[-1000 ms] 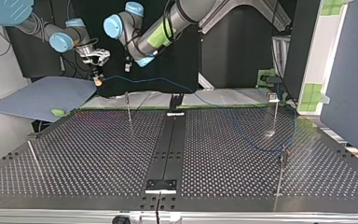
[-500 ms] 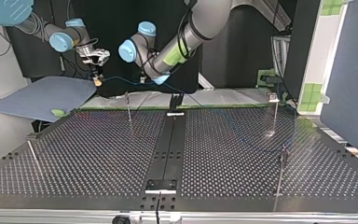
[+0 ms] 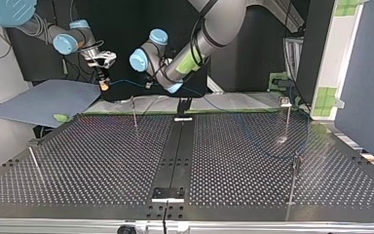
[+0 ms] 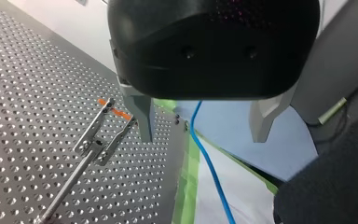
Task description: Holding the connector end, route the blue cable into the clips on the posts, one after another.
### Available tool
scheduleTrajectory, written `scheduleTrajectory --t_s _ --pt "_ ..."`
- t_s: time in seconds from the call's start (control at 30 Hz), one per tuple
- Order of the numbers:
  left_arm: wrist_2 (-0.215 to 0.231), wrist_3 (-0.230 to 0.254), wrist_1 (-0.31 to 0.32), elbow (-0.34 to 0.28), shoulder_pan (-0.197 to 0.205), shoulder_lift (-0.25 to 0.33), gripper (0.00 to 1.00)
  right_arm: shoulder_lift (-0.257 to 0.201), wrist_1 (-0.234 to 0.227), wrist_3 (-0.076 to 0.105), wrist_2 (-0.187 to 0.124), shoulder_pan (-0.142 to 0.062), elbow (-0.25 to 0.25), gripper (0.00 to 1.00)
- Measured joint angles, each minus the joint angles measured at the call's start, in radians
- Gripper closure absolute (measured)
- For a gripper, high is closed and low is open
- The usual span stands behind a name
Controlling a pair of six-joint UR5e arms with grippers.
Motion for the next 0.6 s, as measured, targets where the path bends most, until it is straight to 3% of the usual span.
scheduleTrajectory --t_s 0.33,0.6 --pt "0.102 -0.104 0.006 0.016 0.021 -0.003 0.0 0.0 0.001 -0.001 -0.022 0.018 0.0 1.0" --pt "0.131 -0.146 0.001 0.076 0.015 -0.049 0.0 -0.002 0.003 0.004 -0.042 0.026 -0.004 1.0"
